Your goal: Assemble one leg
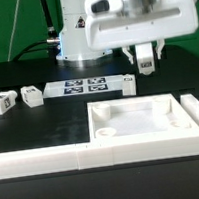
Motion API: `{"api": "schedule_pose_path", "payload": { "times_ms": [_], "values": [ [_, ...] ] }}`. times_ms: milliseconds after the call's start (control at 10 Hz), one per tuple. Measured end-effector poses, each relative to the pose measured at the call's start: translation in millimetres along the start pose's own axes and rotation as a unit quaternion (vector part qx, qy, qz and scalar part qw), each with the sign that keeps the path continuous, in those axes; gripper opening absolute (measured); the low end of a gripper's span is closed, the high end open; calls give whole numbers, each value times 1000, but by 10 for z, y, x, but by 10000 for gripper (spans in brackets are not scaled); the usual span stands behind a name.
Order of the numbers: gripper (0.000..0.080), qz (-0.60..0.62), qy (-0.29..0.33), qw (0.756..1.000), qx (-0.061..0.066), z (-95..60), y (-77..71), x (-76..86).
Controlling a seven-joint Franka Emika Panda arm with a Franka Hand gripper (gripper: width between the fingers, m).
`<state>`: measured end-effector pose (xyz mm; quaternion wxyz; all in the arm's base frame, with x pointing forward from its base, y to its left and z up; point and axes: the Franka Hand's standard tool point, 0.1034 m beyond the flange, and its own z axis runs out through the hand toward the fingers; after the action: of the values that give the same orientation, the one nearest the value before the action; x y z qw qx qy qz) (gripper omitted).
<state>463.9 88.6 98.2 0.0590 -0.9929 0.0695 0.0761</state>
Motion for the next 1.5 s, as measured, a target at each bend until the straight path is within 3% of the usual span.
{"api": "schedule_pose_path", "payload": {
  "times_ms": [100, 300, 500, 600, 700, 800, 1200, 1500],
  "values": [
    [290, 4, 62, 998, 6, -20, -33, 118],
    [290, -7, 128, 992, 8, 40, -52, 50],
    [290, -25, 231, 972, 18, 0, -102, 117],
    [290, -73, 252, 965, 8, 34, -93, 181],
    [290, -99, 254, 962, 2, -9, -93, 268],
    [290, -100, 253, 962, 4, -51, -151, 324],
    [290, -104, 252, 962, 3, -27, -142, 332],
    [290, -132, 265, 955, 4, -150, -235, 903]
  ]
}}
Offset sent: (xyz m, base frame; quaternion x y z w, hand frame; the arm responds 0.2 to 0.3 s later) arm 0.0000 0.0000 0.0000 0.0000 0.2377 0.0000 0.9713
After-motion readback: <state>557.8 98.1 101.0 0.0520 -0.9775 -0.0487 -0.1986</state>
